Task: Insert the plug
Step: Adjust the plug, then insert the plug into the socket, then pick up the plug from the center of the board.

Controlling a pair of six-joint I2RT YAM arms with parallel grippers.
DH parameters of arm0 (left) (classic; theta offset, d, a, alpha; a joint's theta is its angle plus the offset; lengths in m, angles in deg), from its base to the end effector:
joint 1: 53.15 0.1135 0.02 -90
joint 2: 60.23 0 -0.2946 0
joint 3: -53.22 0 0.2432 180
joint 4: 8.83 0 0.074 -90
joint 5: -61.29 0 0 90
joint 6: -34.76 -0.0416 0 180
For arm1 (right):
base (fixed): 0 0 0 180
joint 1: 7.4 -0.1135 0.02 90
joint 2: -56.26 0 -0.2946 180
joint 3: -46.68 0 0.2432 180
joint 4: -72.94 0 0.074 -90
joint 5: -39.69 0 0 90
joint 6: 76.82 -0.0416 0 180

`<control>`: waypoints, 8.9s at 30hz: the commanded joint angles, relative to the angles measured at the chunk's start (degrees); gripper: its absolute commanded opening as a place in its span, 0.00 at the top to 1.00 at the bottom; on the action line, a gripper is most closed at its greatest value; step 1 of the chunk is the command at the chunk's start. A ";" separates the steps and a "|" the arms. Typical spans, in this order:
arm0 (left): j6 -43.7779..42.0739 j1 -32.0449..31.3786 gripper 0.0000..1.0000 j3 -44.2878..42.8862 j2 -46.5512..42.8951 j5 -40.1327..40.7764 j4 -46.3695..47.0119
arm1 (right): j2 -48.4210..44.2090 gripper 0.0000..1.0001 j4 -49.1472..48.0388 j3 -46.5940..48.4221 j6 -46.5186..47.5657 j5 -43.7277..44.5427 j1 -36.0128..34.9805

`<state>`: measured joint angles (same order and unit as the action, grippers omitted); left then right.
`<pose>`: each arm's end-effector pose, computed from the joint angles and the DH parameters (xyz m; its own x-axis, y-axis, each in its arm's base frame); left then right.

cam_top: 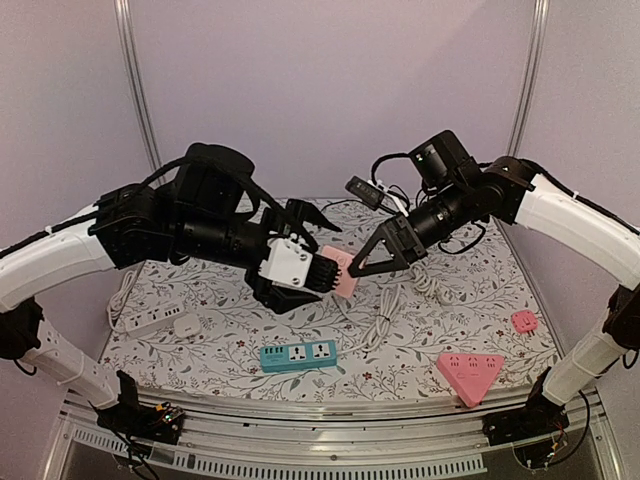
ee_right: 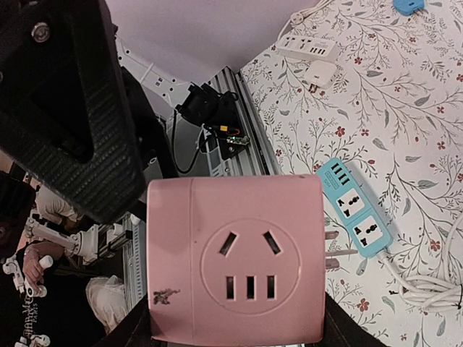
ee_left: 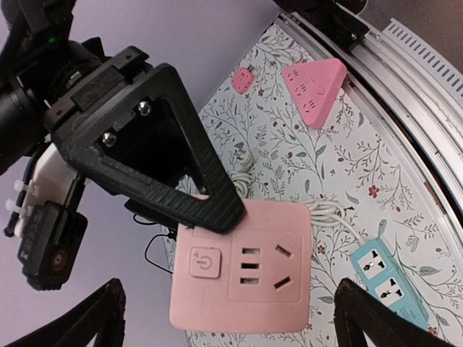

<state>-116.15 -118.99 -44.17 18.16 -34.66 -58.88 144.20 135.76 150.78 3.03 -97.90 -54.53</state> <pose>0.1146 -0.2659 0.4217 0.7221 0.5137 -0.4632 0.6434 -0.2527 0.7227 0.1905 0.2503 0.4014 -0.6349 -0.5093 -0.5810 -0.7387 0.1800 0.6495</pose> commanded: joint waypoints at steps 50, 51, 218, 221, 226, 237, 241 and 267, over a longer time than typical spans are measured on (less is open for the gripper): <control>55.89 18.12 1.00 14.27 2.51 -22.63 4.94 | -4.39 0.01 -44.92 -25.10 20.33 9.12 -1.50; 55.05 18.16 1.00 15.23 2.67 -22.39 6.17 | -3.65 0.01 -45.97 -25.84 21.00 8.66 -1.53; 58.26 10.65 0.67 36.32 8.44 -8.61 24.28 | 26.16 0.85 -68.65 -44.10 27.29 17.69 -2.28; 58.31 10.65 0.59 35.39 6.29 -7.01 25.60 | 23.75 0.60 -65.25 -41.84 27.36 16.75 -2.64; 57.59 10.65 0.55 33.90 4.00 -5.82 27.46 | 19.73 0.35 -62.52 -38.81 28.04 15.69 -3.13; 57.19 10.86 0.44 34.62 -0.91 -5.35 26.34 | 14.13 0.01 -57.84 -36.31 29.93 14.49 -4.13; 57.84 12.23 0.37 35.56 -8.28 -1.70 25.74 | 9.44 0.01 -56.62 -35.24 28.17 14.92 -4.28; 74.67 20.79 0.03 37.53 -19.24 29.24 17.47 | -14.15 0.01 4.82 -26.34 -13.86 77.53 31.14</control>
<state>-42.77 -99.26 -8.22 -3.00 -3.87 -43.04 130.54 129.42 127.83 -0.01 -23.81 -34.73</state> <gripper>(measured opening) 0.969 0.988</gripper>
